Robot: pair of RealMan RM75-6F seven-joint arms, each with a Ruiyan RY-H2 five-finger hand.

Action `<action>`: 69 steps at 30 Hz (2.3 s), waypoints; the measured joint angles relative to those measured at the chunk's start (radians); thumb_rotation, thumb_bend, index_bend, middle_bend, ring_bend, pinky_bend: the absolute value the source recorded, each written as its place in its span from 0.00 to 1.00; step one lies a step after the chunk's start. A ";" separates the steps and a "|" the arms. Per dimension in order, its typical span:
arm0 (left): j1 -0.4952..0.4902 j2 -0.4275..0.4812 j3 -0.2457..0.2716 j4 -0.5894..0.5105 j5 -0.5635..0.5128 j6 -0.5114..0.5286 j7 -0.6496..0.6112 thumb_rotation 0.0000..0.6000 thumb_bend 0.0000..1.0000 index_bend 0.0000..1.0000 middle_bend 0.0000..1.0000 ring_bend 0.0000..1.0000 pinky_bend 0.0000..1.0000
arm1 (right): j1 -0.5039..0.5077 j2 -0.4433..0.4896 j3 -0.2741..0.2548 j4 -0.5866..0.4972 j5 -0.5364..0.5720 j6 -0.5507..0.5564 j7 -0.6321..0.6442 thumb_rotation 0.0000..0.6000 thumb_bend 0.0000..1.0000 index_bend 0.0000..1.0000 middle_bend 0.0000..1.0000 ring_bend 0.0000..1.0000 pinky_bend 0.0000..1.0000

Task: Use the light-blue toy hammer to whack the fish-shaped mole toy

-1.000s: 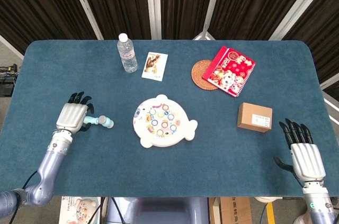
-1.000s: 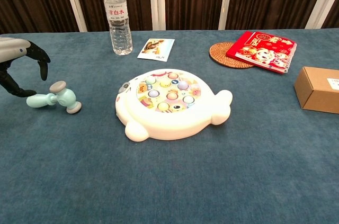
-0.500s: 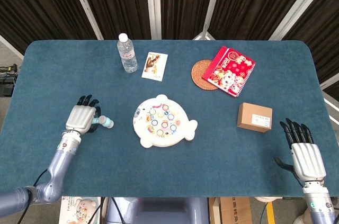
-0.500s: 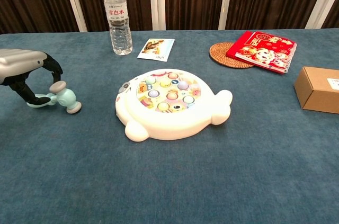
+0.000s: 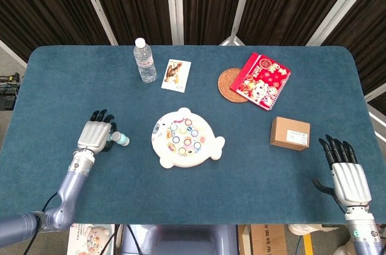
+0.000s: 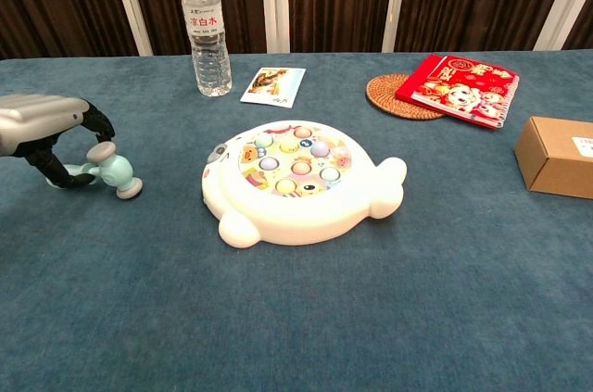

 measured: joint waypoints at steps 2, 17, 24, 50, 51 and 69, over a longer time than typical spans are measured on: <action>-0.002 -0.005 0.002 0.004 -0.002 0.000 0.001 1.00 0.51 0.49 0.17 0.00 0.01 | 0.000 0.000 0.000 0.000 0.000 0.000 0.000 1.00 0.20 0.00 0.00 0.00 0.00; -0.019 -0.028 0.010 0.022 -0.015 0.003 0.005 1.00 0.54 0.50 0.18 0.00 0.01 | 0.000 0.001 0.000 0.000 0.001 -0.001 0.002 1.00 0.20 0.00 0.00 0.00 0.00; -0.022 -0.032 0.016 0.027 -0.020 0.002 0.005 1.00 0.58 0.52 0.20 0.01 0.04 | 0.000 0.001 0.000 -0.001 0.000 0.001 0.001 1.00 0.20 0.00 0.00 0.00 0.00; -0.012 -0.032 0.000 0.012 0.070 0.070 -0.069 1.00 0.76 0.62 0.49 0.35 0.47 | -0.001 0.003 0.000 -0.003 -0.001 0.004 0.001 1.00 0.20 0.00 0.00 0.00 0.00; -0.012 -0.031 -0.001 0.010 0.074 0.073 -0.069 1.00 0.76 0.62 0.49 0.35 0.47 | -0.001 0.003 0.000 -0.003 -0.001 0.004 0.001 1.00 0.20 0.00 0.00 0.00 0.00; -0.090 -0.004 -0.071 -0.076 0.039 0.080 0.057 1.00 0.76 0.62 0.49 0.35 0.47 | -0.001 0.005 0.003 -0.006 0.013 -0.004 0.006 1.00 0.20 0.00 0.00 0.00 0.00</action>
